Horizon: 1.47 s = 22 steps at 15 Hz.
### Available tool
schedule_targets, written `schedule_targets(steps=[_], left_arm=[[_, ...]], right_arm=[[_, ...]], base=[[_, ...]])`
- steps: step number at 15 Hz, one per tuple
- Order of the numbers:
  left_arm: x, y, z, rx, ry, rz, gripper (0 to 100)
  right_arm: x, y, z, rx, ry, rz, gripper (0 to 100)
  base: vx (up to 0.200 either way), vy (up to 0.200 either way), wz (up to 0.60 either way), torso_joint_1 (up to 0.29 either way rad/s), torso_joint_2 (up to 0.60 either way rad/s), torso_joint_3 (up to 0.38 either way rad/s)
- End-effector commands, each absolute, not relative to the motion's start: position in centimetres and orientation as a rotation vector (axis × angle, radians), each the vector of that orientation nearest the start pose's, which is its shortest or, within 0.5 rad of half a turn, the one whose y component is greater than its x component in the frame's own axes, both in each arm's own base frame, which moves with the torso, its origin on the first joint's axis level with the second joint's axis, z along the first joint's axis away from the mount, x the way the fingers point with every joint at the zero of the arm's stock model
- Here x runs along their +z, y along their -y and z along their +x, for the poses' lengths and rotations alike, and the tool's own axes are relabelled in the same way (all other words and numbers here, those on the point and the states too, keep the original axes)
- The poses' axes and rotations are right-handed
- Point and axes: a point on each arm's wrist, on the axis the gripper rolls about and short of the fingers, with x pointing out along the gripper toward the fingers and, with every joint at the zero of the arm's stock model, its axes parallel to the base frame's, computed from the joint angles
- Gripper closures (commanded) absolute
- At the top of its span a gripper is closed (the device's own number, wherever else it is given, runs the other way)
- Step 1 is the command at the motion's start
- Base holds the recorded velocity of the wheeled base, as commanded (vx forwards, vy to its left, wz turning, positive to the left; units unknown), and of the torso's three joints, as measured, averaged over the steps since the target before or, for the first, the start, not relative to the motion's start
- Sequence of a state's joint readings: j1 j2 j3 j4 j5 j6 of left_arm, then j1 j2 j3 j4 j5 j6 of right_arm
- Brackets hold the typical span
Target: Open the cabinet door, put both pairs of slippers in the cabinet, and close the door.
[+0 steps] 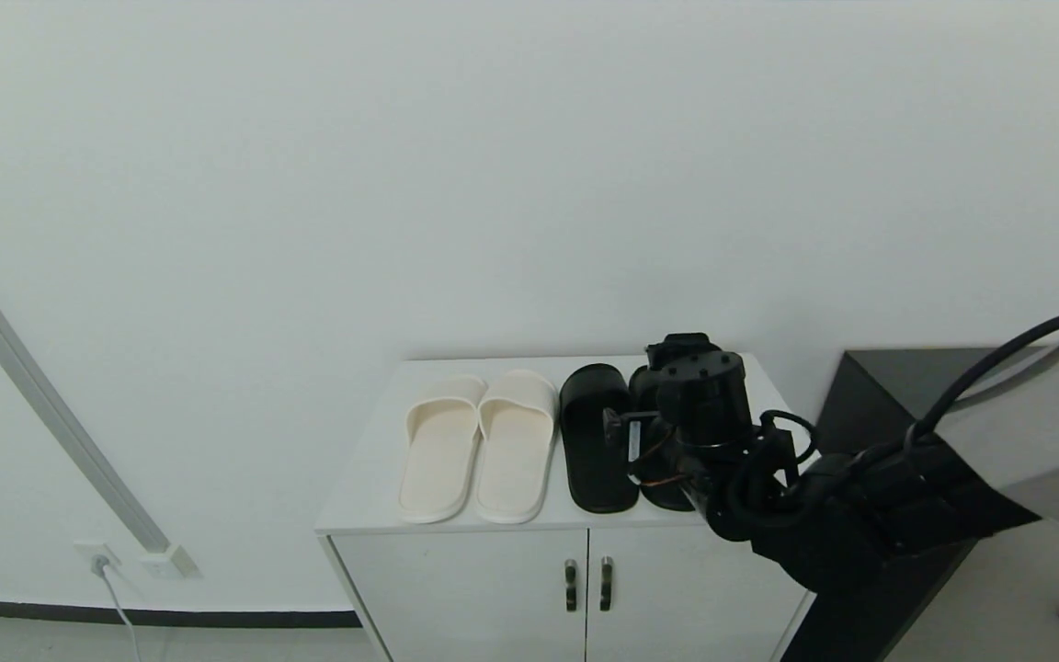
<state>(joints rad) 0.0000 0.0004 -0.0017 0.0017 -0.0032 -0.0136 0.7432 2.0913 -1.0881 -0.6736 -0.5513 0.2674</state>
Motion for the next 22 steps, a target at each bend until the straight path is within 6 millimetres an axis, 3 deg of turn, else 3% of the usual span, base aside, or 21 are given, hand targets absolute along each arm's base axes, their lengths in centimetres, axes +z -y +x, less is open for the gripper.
schedule_targets(steps=[1, 6, 16, 17, 22], left_arm=[[7.6, 0.0, -2.3, -0.003, -0.002, -0.014, 100], [7.6, 0.0, -2.3, -0.003, -0.002, -0.014, 100], [7.6, 0.0, -2.3, -0.003, -0.002, -0.015, 100], [7.6, 0.0, -2.3, -0.003, -0.002, -0.015, 100], [7.6, 0.0, -2.3, -0.003, -0.002, -0.015, 100]], right_arm=[[9.8, -26.8, 33.0, 0.123, -0.304, 0.054, 0], [8.3, -27.0, 35.5, 0.098, -0.298, 0.040, 0], [7.7, -27.7, 39.5, 0.072, -0.243, 0.040, 0], [7.7, -27.9, 39.5, 0.074, -0.242, 0.041, 100], [7.8, -28.0, 39.7, 0.073, -0.244, 0.030, 100]], base=[[0.000, 0.000, 0.00, 0.000, 0.00, 0.000], [0.000, 0.000, 0.00, 0.000, 0.00, 0.000], [0.000, 0.000, 0.00, 0.000, 0.00, 0.000], [0.000, 0.000, 0.00, 0.000, 0.00, 0.000], [0.000, 0.000, 0.00, 0.000, 0.00, 0.000]])
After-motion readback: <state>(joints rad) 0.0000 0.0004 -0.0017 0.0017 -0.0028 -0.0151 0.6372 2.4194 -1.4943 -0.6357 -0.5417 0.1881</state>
